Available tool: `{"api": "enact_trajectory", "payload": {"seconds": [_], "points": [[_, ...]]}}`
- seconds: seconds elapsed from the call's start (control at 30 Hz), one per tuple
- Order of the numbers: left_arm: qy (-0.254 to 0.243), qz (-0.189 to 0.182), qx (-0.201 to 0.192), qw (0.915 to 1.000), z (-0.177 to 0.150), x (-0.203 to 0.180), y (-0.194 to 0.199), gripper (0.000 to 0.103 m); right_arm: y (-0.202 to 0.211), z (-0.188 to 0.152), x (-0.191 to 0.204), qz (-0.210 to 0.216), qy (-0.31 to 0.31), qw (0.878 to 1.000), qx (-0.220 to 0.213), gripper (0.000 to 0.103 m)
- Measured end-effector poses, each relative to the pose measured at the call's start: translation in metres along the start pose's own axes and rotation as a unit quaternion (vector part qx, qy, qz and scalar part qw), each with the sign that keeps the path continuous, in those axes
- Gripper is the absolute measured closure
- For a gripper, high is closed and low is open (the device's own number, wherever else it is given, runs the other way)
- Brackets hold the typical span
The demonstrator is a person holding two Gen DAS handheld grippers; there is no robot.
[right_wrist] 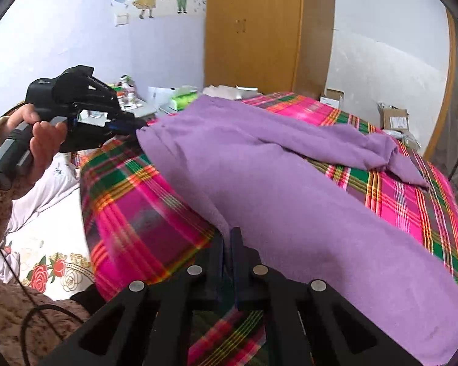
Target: Fold clothes
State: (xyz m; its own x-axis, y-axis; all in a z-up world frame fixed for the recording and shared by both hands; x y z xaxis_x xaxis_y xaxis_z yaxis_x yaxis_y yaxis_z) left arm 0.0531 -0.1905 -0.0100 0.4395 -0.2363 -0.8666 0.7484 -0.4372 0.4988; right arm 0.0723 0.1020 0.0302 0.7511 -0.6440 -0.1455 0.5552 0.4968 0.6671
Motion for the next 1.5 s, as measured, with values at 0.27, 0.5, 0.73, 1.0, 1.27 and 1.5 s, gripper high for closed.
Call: {"api": "enact_trajectory", "payload": {"seconds": [0.27, 0.5, 0.73, 1.0, 1.27, 1.5], "points": [[-0.002, -0.006, -0.019, 0.9998, -0.006, 0.010, 0.024, 0.097, 0.014, 0.004, 0.019, 0.049, 0.004, 0.999, -0.006, 0.099], [0.024, 0.039, -0.020, 0.9988, -0.005, 0.043, 0.014, 0.098, -0.003, -0.012, 0.019, 0.074, -0.014, 0.997, 0.031, 0.097], [-0.014, 0.046, -0.051, 0.9975, -0.001, 0.031, 0.030, 0.101, 0.009, -0.019, -0.017, 0.087, -0.078, 0.993, 0.027, 0.080], [-0.082, 0.047, -0.040, 0.9947, -0.007, -0.005, 0.014, 0.099, 0.045, -0.055, -0.110, -0.075, -0.194, 0.978, 0.024, 0.075], [-0.163, 0.051, 0.054, 0.9838, -0.034, -0.046, -0.056, 0.096, 0.090, -0.136, -0.213, -0.267, -0.352, 0.895, 0.052, 0.066], [-0.213, 0.064, 0.126, 0.9668, -0.060, -0.068, -0.117, 0.095, 0.114, -0.183, -0.252, -0.348, -0.393, 0.847, 0.078, 0.060]]}}
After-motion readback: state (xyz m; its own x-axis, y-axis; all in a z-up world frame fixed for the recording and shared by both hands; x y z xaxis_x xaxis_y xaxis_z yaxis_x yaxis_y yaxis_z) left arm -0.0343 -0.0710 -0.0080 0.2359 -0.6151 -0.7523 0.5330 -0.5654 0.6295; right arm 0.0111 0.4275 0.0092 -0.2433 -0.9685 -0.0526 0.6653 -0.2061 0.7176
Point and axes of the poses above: each gripper's, at about its wrist camera, not at the fingertips, and y roughly against the way its jaws point, x to its left, z to its top, the point moved 2 cm from there along -y, roughly the way its jaws point, and after that the axes turned 9 degrees about y, right-handed, at the moved point
